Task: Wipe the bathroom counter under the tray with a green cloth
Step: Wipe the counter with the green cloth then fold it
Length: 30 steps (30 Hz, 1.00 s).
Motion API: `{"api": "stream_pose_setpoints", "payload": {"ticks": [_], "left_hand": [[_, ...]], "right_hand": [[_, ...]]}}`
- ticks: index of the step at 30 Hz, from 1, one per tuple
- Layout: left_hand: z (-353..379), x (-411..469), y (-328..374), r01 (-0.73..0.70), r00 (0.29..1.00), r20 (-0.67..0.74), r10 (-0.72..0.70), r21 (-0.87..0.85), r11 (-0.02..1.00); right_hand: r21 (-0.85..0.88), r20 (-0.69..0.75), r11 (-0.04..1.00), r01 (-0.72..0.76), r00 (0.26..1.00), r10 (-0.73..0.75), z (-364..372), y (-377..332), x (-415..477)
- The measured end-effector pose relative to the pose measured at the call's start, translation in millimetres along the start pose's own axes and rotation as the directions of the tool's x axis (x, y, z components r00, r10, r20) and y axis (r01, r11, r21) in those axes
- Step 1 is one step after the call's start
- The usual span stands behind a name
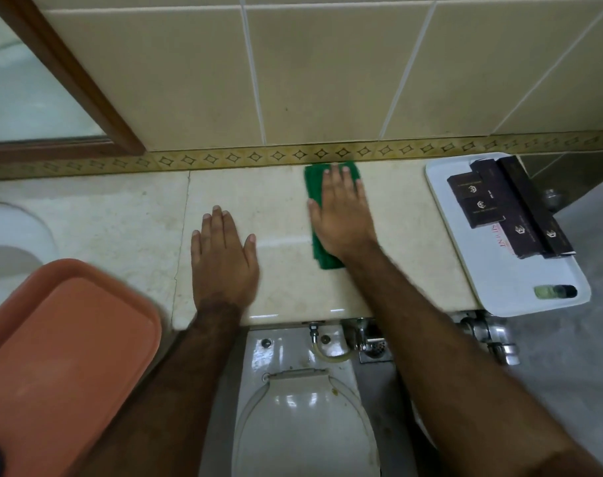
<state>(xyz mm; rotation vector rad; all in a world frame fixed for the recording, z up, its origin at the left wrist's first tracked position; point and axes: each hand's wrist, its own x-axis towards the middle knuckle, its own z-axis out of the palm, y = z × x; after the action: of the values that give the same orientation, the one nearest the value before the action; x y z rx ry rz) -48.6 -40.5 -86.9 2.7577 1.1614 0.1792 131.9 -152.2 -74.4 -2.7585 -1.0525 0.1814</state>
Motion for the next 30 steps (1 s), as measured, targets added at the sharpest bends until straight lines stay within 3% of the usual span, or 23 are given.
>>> {"api": "stream_pose_setpoints", "payload": {"ticks": [2, 4, 7, 9, 12, 16, 19, 24, 28, 30], "left_hand": [[0, 1, -2, 0.008, 1.0, -0.01, -0.009, -0.085, 0.996], [-2, 1, -5, 0.049, 0.997, -0.043, -0.064, -0.286, 0.957], [-7, -2, -8, 0.114, 0.983, -0.061, -0.176, -0.553, 0.825], [-9, -4, -9, 0.117, 0.982, -0.053, -0.179, -0.573, 0.811], [-10, -2, -11, 0.089, 0.991, -0.043, -0.128, -0.508, 0.857], [-22, 9, -2, 0.08, 0.995, -0.034, -0.097, -0.33, 0.94], [-36, 30, 17, 0.109, 0.991, 0.095, -0.091, -0.203, 0.973], [-58, 59, 31, 0.26, 0.918, 0.369, -0.145, -0.282, 0.924], [-74, 60, 9, 0.433, 0.87, 0.451, -0.199, -0.506, 0.746], [-87, 61, -17, 0.478, 0.87, 0.408, -0.277, -0.557, 0.679]], "right_hand": [[0.01, 0.02, 0.986, 0.166, 0.986, -0.166, 7, -32, -7], [0.016, 0.064, 0.942, 0.336, 0.939, -0.337, 13, -53, -25], [0.078, 0.098, 0.901, 0.427, 0.896, -0.433, 7, -58, -46], [0.161, 0.084, 0.927, 0.338, 0.931, -0.354, -7, -51, -58], [0.216, 0.0, 0.976, 0.022, 1.0, -0.023, -31, -27, -85], [0.202, 0.165, 0.955, -0.216, 0.969, 0.184, -44, -2, -107], [0.312, 0.258, 0.887, -0.339, 0.929, 0.265, -47, 0, -104], [0.412, 0.293, 0.812, -0.413, 0.904, 0.311, -53, -9, -102], [0.55, 0.258, 0.732, -0.401, 0.916, 0.308, -67, -31, -93], [0.623, 0.245, 0.688, -0.373, 0.928, 0.282, -73, -49, -78]]}}
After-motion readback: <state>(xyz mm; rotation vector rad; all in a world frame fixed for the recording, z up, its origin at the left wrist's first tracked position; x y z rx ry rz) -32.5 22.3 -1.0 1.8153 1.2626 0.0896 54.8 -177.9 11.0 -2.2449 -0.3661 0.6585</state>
